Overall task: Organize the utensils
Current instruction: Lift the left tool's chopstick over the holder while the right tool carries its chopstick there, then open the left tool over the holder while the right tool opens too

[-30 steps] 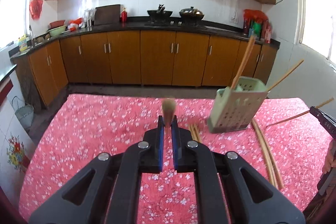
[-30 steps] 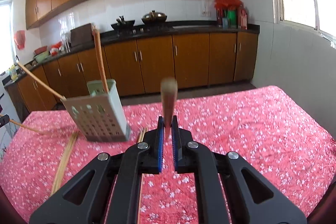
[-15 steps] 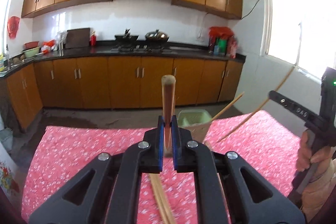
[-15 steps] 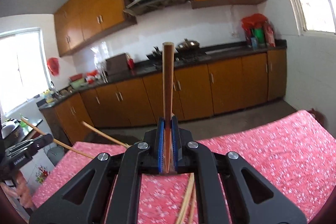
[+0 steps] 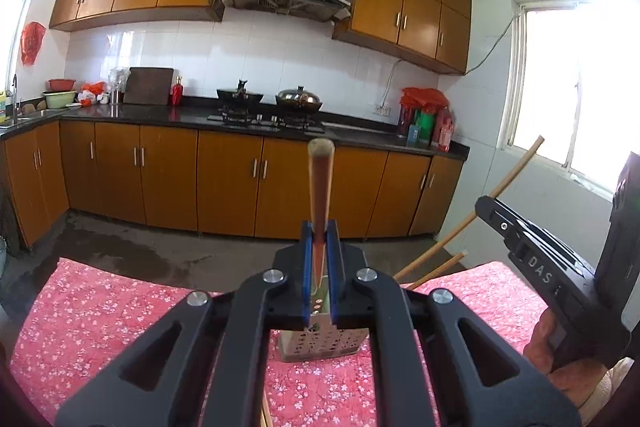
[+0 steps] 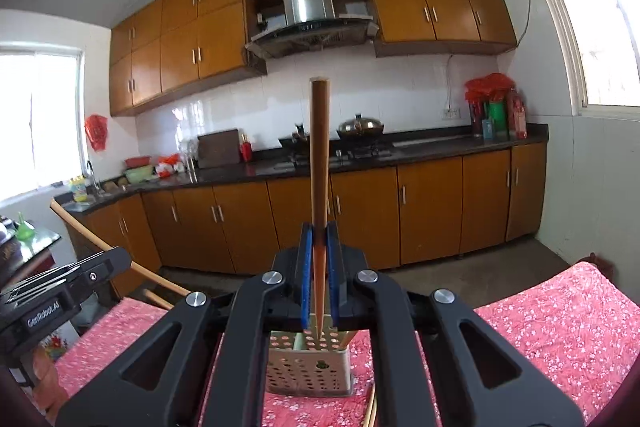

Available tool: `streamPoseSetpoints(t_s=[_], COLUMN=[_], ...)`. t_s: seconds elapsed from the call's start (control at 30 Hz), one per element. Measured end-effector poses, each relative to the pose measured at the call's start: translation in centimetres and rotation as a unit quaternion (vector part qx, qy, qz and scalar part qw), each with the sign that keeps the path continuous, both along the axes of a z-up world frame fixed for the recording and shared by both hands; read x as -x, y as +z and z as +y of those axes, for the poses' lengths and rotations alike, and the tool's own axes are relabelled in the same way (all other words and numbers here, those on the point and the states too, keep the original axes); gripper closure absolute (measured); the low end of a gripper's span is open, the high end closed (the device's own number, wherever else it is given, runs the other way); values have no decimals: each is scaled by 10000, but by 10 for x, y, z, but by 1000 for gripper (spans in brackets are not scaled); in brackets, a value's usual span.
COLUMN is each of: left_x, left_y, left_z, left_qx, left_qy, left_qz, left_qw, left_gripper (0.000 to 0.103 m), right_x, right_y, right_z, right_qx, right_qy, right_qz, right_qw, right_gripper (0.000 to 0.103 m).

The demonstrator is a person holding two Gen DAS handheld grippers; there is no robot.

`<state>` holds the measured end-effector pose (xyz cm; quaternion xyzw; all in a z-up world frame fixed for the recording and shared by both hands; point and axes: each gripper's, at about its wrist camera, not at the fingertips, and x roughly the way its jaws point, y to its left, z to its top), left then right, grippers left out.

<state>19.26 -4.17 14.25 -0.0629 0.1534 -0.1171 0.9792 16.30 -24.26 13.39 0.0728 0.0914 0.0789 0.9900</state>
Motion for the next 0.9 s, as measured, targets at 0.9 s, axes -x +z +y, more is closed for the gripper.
streamPoseSetpoints(t_s=[0.9], left_x=[17], left_y=[-14], left_z=[45], left_qx=[247], left_qy=[336], left_qz=[-8], left_qw=[9991], left_gripper=[77], right_x=[20], right_y=[-15], right_z=[-36], right_qx=[-303], right_qy=[-432], right_qz=[401], right_qw=[9978], right_gripper=[84])
